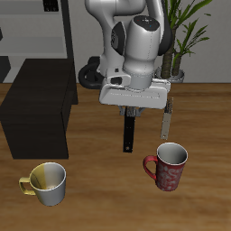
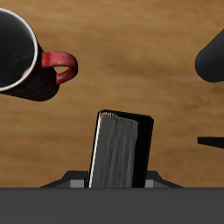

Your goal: Black book top region shelf and red mug top shelf

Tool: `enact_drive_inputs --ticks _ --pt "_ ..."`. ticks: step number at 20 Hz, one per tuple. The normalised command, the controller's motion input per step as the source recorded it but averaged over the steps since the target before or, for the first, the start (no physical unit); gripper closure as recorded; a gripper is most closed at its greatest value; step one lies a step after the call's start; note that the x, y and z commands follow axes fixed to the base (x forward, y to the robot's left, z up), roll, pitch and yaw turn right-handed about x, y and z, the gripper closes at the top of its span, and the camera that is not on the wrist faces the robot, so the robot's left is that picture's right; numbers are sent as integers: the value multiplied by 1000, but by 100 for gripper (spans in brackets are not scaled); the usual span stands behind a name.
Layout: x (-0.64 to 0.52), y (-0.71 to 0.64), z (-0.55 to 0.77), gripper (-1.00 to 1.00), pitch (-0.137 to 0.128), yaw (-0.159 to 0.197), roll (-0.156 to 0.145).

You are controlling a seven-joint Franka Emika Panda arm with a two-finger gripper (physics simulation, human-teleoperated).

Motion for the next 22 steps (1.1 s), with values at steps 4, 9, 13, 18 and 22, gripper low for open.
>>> enact_drive_inputs --ticks 4,9,13,18,22 --pt "-402 86 117 100 -88 75 -102" --pt "-26 -25 -103 100 10 43 -140" --pt "88 -3 -258 100 56 50 -154" --pt "-66 36 -107 100 25 -7 -187" --pt "-218 154 47 100 -24 -10 -197"
